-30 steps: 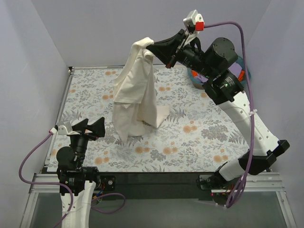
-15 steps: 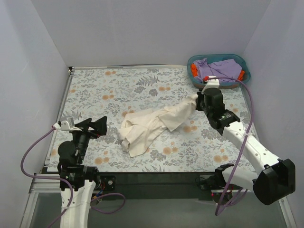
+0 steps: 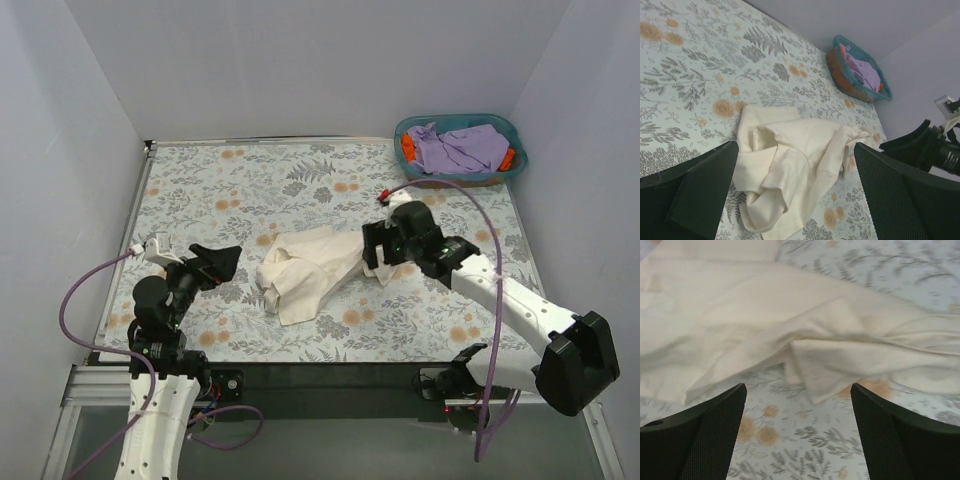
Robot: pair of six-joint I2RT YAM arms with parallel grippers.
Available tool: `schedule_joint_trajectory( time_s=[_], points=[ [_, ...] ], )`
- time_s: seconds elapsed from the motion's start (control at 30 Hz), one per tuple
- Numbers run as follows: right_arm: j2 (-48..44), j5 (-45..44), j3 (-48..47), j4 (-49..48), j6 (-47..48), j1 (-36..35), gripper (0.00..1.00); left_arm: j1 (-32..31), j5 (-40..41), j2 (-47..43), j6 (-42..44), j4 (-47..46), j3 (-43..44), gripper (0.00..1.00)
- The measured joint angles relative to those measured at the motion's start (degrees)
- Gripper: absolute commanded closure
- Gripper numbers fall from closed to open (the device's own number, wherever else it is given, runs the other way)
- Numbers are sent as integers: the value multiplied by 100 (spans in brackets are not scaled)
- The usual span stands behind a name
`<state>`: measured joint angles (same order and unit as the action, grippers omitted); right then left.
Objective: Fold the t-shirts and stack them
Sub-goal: Flatten the tshirt out
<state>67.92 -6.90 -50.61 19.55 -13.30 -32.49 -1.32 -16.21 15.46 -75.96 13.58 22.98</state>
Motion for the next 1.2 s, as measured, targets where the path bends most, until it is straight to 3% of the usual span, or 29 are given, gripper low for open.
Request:
schedule_joint_trajectory(
  time_s=[0.2,0.37,0.6,1.0,1.2],
  points=[
    [358,306,356,-68,-328,-1781,23,-103,-295,925,-254,48,17,7],
    [826,306,514,-439,-970,-2332,23,-116,-411,1928,-352,334,105,6],
    [1274,166,584,-1298,-1875,-2411,23,-118,-417,2363,-553,542,107,7],
    [1532,-258,697,-1836,-2448,-2328,34,-378,-409,2424,-664,546,107,7],
    [1220,-402,1104,-1803,-2441,-1947,30,-1051,-94,2461,-708,608,251,7]
  ],
)
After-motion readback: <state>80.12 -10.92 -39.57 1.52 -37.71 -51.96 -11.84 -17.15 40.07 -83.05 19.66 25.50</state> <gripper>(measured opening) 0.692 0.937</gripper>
